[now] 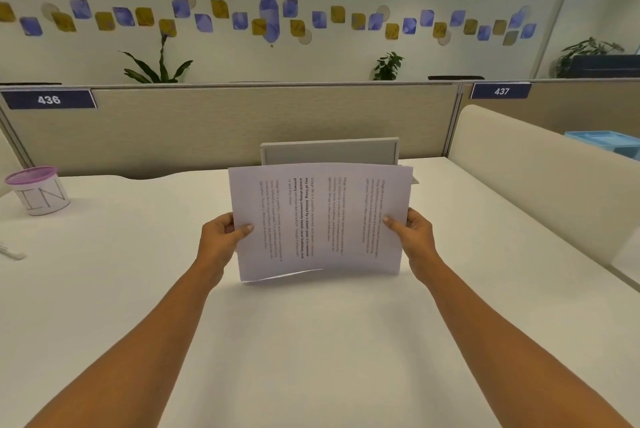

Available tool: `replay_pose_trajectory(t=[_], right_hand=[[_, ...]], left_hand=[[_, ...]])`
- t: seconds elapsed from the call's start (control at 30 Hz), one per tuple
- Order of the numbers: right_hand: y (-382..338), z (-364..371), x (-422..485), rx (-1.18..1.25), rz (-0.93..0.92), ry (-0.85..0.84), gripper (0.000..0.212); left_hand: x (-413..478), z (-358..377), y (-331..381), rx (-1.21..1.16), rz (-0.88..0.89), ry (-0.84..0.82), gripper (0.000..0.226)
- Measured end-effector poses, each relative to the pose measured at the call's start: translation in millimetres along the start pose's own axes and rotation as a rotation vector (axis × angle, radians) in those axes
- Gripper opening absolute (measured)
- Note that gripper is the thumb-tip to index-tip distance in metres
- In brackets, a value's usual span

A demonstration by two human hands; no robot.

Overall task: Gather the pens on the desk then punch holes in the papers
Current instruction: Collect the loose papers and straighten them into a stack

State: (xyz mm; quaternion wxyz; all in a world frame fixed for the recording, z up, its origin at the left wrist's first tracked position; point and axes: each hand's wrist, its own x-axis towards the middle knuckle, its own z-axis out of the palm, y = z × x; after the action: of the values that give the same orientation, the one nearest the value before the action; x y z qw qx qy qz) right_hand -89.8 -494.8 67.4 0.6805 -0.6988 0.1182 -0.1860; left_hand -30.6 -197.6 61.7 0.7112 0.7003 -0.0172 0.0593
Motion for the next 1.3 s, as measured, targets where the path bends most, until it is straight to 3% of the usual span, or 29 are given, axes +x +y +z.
replay_pose_trajectory(t=[0.37,0.6,0.77,0.97,1.13,1.23,1.3], right_hand=[[2.7,3.5,4.9,-0.022,-0.014,0.046,0.026],[18.9,6.3,3.8,-0.206,-0.032,0.308,0.049],[24.8,7.8,-0.3,-0.252,-0.021,0.385,0.042],[30.4,15.9,-6.4,-0.279,0.100,0.272,0.036],[30.0,27.3,-14.1,-0.298,0.380,0.062,0.028],[24.0,35.8,-17.4,-0.160,0.497,-0.057,0.046],[21.4,40.6,-18.6,-0.031,0.525,-0.106,0.043]], left_hand=[[-1.9,7.0,3.5,0.001,0.011,-0.004,0.020],[-8.5,13.7,-7.3,0.037,-0.044,0.001,0.019],[-10.1,17.0,-8.7,0.025,-0.066,0.005,0.023],[-13.1,26.4,-12.1,-0.059,-0.127,0.037,0.029],[-19.7,40.6,-13.4,-0.121,-0.155,0.040,0.031],[-24.1,51.0,-13.6,-0.200,-0.185,0.059,0.030],[-26.6,57.0,-14.2,-0.253,-0.210,0.066,0.024]])
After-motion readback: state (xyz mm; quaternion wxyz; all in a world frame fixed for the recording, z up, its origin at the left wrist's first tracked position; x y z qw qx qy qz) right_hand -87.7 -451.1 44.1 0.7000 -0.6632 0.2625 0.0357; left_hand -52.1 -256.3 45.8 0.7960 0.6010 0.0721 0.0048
